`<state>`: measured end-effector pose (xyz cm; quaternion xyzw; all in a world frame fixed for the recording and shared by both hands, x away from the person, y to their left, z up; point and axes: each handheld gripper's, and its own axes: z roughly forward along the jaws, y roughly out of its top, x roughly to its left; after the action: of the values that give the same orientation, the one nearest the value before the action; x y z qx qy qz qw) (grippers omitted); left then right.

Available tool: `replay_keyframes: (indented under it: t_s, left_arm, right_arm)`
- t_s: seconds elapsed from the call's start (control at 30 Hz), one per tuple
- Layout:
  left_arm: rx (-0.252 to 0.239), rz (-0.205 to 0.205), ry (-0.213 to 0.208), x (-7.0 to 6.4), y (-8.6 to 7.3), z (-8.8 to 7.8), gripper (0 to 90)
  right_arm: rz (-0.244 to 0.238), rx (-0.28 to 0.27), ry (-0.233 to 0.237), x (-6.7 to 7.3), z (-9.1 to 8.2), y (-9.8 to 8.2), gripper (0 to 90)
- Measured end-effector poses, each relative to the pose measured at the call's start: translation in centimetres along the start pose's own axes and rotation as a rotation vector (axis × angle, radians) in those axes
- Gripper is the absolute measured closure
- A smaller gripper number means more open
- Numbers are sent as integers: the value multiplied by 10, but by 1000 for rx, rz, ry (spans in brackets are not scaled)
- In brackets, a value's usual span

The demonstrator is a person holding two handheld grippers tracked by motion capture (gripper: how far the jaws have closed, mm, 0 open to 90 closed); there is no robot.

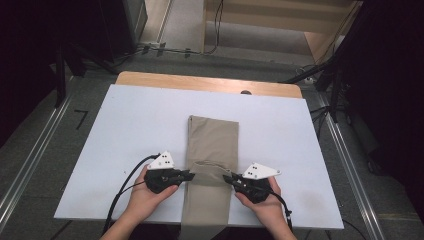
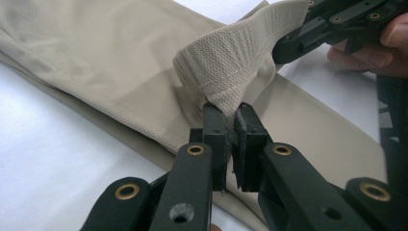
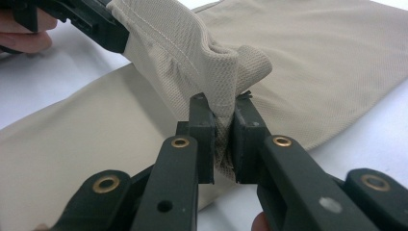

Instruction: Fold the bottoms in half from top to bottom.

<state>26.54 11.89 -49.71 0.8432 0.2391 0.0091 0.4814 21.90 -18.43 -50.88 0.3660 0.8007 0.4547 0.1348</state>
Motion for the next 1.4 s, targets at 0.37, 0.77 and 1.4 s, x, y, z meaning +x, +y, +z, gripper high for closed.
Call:
replay_keyframes:
  t_s: [0.37,0.77,1.4]
  left_arm:
    - [-5,7,-12,-26,-13,-18,860]
    - [14,19,-36,-50,-24,-32,858]
    - [73,52,-97,-87,-39,-48,836]
  right_arm:
    - [-16,-8,16,30,-19,-10,797]
    - [-40,-4,42,54,-36,-20,797]
    - [-61,22,93,84,-63,-39,776]
